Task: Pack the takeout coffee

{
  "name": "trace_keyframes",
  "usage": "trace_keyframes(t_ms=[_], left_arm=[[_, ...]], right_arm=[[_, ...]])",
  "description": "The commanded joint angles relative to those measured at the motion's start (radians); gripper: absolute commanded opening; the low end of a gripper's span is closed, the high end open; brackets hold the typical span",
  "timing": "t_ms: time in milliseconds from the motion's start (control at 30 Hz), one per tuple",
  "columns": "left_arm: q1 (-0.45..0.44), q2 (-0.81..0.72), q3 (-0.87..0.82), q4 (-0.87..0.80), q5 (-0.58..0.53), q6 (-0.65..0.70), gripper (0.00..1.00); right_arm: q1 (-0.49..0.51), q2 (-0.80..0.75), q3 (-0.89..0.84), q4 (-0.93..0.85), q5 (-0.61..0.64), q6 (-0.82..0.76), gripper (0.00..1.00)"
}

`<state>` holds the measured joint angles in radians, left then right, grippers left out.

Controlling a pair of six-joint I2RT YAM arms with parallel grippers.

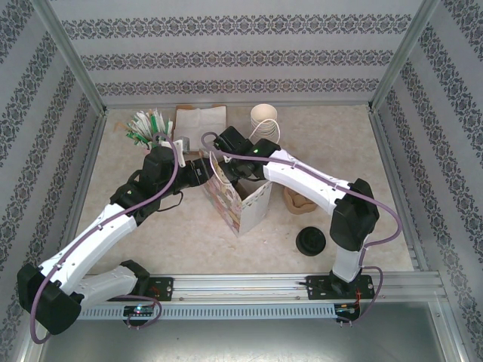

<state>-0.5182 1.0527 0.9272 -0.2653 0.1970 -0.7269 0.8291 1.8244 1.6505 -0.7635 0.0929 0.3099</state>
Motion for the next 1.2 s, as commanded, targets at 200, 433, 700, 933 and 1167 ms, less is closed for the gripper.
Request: trace_keyframes(t_ms=[200,433,700,933,1167], left_arm=[[-0.012,0.015,0.027,-0.035,-0.023,0.022,0.52],[-0.011,0.016,0.026,-0.038,-0.028,0.023,0.52],[-0.011,0.014,0.024,-0.038,-0.031,0.022,0.52],[-0.011,0.013,0.039,-0.055,-0.035,0.031,0.52],[-0.011,0.009,0.045,-0.066,-0.039,0.037,0.52]], right_arm=[[0.013,-0.094,0.058,-0.066,-0.008,0.048,0.83],[0.011,-0.110,0.123,-0.115,-0.022,0.091,0.83],[0.011,-0.087,0.237,-0.241,-0.010,0.124,0.79],[0.011,-0.097,0.251,-0.281,0.009,0.134,0.71],[0.011,-0.114,0.247,-0.300,0.013,0.137,0.64]])
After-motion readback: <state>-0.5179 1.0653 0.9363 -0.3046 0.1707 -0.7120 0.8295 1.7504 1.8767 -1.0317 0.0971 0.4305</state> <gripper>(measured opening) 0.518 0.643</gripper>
